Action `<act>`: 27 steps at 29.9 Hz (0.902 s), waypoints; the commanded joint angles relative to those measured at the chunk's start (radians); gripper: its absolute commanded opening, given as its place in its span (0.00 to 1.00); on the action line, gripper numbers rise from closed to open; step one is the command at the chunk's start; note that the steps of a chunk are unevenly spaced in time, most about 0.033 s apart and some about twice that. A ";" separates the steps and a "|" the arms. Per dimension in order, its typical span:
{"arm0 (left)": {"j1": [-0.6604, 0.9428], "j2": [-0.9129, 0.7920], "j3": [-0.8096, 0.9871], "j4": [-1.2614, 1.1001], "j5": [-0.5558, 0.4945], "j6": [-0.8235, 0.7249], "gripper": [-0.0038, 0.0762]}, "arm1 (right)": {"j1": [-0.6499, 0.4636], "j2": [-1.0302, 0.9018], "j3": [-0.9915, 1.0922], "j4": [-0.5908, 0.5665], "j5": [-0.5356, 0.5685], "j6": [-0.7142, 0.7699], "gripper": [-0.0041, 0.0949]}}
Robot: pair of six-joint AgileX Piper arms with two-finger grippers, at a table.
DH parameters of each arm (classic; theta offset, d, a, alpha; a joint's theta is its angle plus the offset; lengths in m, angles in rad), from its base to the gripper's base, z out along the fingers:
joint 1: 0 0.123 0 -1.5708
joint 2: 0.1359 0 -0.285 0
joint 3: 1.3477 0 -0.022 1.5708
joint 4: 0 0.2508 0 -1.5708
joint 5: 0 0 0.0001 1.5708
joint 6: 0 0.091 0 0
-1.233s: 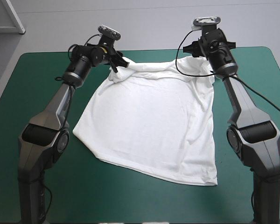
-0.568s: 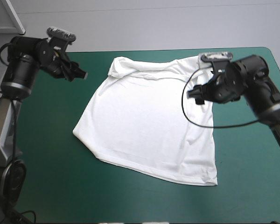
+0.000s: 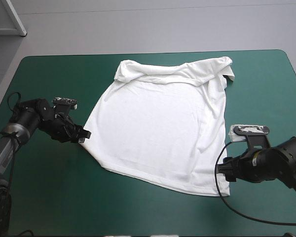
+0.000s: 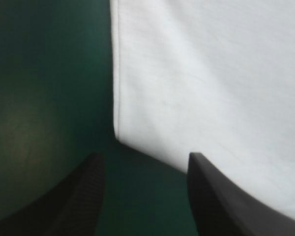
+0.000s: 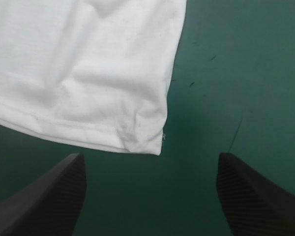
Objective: Fold the cloth
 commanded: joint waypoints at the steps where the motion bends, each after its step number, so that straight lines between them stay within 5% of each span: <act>1: 0.000 0.004 0.010 -0.025 -0.102 0.004 0.53 | 0.003 -0.055 0.012 0.007 -0.027 0.024 0.74; 10: 0.000 0.144 0.010 -0.117 -0.117 0.037 0.52 | 0.003 -0.044 0.035 0.031 -0.028 0.032 0.74; 13: 0.000 0.159 0.010 -0.141 -0.096 0.037 0.43 | 0.003 -0.015 0.035 0.045 -0.032 0.043 0.74; 20: 0.000 0.159 0.010 -0.147 -0.078 0.045 0.04 | 0.003 0.090 0.059 0.064 -0.074 0.043 0.74; 27: 0.000 0.096 0.007 -0.147 -0.076 0.047 0.04 | 0.003 0.205 0.193 0.087 -0.211 0.037 0.74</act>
